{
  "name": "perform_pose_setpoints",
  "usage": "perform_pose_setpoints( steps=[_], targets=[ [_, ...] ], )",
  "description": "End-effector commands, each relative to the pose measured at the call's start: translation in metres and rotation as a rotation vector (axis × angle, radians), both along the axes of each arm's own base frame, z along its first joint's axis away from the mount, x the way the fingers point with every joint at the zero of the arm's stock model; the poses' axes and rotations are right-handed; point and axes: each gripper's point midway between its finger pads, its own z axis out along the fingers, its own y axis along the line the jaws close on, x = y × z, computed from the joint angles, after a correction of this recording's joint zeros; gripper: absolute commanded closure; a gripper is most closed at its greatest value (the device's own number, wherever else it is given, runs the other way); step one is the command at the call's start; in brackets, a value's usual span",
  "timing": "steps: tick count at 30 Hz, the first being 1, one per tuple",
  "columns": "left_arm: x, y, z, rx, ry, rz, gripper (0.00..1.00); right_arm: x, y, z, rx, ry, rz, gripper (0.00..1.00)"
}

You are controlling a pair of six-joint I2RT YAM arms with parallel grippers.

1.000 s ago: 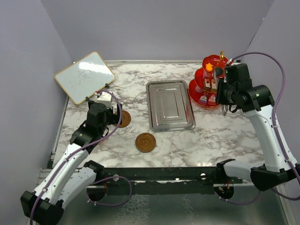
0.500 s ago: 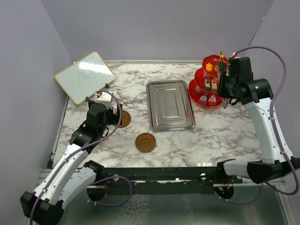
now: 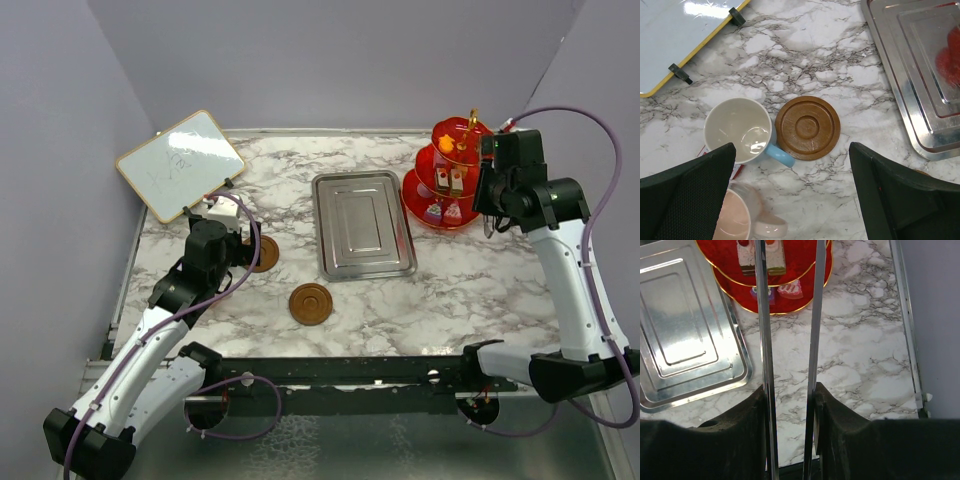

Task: Serve the afternoon tea
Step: Place the desert on the desert table.

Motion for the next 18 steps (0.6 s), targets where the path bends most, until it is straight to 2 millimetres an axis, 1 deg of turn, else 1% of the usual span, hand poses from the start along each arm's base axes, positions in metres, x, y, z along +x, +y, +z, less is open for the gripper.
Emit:
perform_pose_setpoints(
  steps=[1,5,8,13,18],
  targets=[
    [0.003,-0.006,0.014,-0.034,-0.031,-0.019,0.01,0.011,-0.004,0.009,0.018,-0.064,-0.006,0.78],
    [0.003,-0.007,0.013,-0.034,-0.025,-0.026,0.01,0.02,0.0,0.016,0.063,-0.092,0.016,0.78],
    [0.003,-0.005,0.014,-0.031,-0.033,-0.018,0.01,0.026,-0.001,0.02,0.076,-0.109,0.018,0.78],
    [0.003,-0.003,0.014,-0.03,-0.036,-0.009,0.01,0.033,-0.008,0.019,0.076,-0.111,0.0,0.78],
    [0.003,-0.003,0.014,-0.03,-0.034,-0.008,0.01,0.037,-0.01,0.013,0.085,-0.108,0.001,0.78]
  ],
)
